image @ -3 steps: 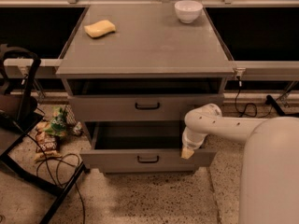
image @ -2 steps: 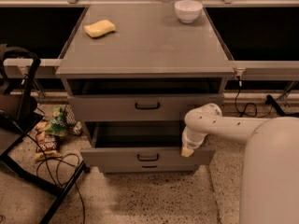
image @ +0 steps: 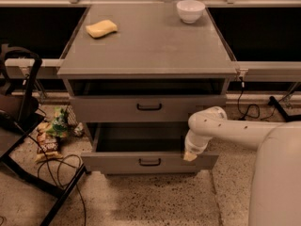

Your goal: Open middle drawer

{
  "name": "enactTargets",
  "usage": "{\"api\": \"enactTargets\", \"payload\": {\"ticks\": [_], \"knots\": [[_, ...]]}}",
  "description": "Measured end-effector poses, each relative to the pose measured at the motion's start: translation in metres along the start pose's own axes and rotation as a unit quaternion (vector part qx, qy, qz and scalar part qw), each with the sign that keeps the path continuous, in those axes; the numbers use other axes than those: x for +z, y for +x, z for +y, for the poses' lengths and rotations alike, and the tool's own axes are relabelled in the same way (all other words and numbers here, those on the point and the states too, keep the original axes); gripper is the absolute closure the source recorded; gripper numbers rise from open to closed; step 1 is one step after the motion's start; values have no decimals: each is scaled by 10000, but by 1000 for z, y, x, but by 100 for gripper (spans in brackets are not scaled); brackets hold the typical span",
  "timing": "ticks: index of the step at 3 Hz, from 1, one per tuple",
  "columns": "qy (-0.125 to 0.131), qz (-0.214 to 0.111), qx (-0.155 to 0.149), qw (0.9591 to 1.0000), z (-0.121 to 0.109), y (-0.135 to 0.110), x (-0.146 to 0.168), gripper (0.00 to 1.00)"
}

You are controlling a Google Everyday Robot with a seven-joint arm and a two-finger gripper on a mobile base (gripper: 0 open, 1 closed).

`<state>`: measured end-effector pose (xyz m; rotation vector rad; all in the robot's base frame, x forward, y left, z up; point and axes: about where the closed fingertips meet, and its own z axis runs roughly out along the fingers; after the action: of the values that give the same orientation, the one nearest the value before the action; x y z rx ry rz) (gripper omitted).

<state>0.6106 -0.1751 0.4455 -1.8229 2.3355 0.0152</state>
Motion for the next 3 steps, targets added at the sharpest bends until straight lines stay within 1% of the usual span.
{"api": "enactTargets", "payload": {"ticks": [1,3], "knots": [[-214,55,21,9998,22,16,-5,100],[-531,107,-17,9985,46,31,-9,100]]}}
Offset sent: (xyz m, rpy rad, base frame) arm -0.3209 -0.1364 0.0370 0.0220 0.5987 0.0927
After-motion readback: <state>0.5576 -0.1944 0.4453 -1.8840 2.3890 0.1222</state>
